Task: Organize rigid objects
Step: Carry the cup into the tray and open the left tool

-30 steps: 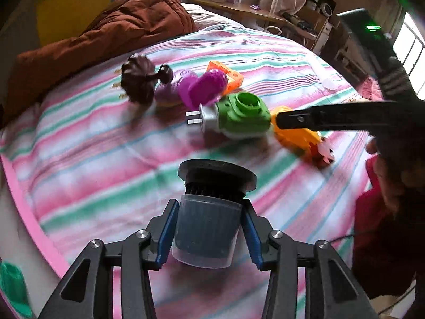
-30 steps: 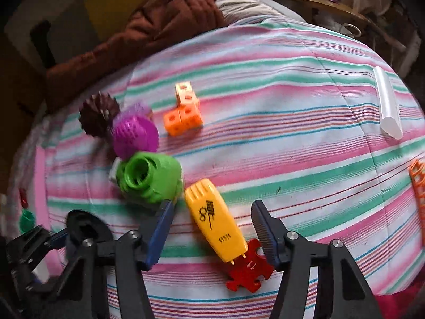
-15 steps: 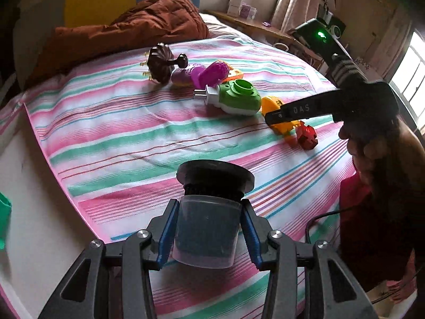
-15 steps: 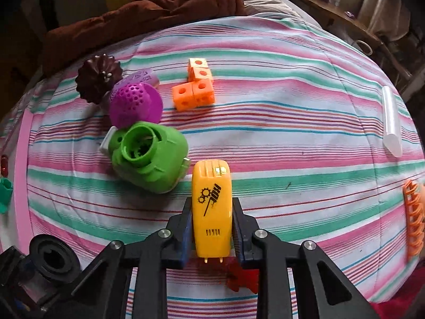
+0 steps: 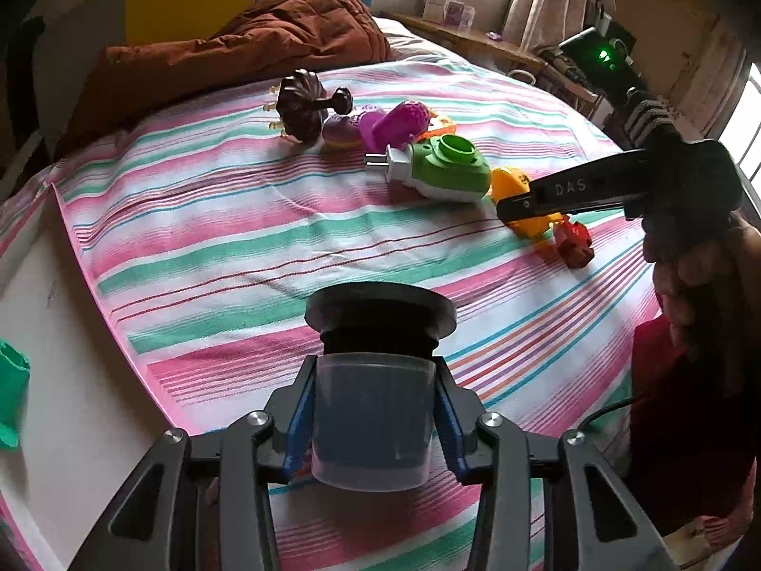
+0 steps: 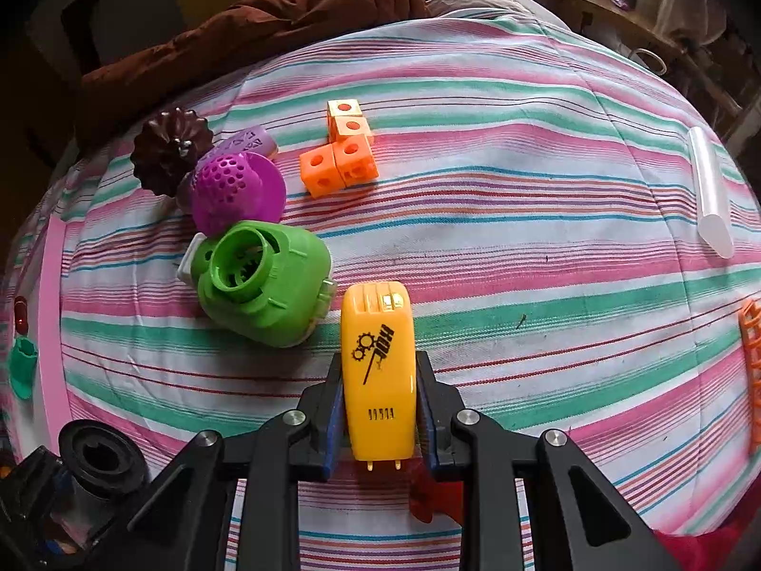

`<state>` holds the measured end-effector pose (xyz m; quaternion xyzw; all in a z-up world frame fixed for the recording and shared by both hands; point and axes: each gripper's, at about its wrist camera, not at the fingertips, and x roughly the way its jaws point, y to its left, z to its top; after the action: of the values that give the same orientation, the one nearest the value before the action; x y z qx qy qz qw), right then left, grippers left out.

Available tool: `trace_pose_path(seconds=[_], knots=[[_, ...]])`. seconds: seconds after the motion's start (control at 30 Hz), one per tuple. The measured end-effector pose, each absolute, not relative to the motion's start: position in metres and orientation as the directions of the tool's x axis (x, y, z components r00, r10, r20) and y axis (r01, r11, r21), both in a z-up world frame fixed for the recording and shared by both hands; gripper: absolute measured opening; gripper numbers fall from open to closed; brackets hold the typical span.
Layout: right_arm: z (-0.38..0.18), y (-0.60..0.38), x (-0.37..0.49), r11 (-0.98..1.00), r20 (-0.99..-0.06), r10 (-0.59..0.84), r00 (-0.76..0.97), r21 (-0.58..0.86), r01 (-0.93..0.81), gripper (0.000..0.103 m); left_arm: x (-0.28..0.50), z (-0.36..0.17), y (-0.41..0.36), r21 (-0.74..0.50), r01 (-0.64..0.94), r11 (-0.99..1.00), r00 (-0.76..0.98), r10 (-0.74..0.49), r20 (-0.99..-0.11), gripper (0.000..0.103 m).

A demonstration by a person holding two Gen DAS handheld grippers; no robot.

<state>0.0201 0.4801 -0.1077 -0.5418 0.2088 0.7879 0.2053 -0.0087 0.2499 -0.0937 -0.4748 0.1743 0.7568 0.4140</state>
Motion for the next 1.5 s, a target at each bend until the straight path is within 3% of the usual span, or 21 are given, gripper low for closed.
trace_pose_path(seconds=[0.23,0.37,0.53,0.73,1.13,1.5], knots=[[-0.107,0.467,0.017,-0.86,-0.938,0.15,-0.312,0.032,-0.509,0.026,-0.009,-0.095,0.254,-0.111,-0.784,-0.611,-0.221,0.442,-0.87,0.045],[-0.107,0.457,0.012,-0.872,-0.934,0.178,-0.308,-0.005,-0.489,0.026,-0.011,-0.088,0.244,-0.189,-0.758,-0.624,-0.21,0.508,-0.836,0.044],[-0.105,0.44,0.012,-0.896,-0.918,0.269,-0.292,-0.126,-0.427,0.026,-0.001,-0.07,0.227,-0.182,-0.77,-0.612,-0.244,0.546,-0.802,0.044],[-0.106,0.445,0.015,-0.893,-0.919,0.259,-0.297,-0.11,-0.437,0.026,-0.006,-0.044,0.189,-0.209,-0.727,-0.654,-0.292,0.57,-0.768,0.044],[-0.11,0.44,0.01,-0.899,-0.91,0.296,-0.291,-0.162,-0.408,0.026,-0.124,-0.012,0.082,-0.288,-0.446,-0.848,-0.461,0.493,-0.738,0.044],[-0.108,0.433,0.01,-0.9,-0.905,0.313,-0.289,-0.185,-0.394,0.026,-0.2,-0.046,0.064,-0.323,-0.303,-0.897,-0.429,0.431,-0.794,0.044]])
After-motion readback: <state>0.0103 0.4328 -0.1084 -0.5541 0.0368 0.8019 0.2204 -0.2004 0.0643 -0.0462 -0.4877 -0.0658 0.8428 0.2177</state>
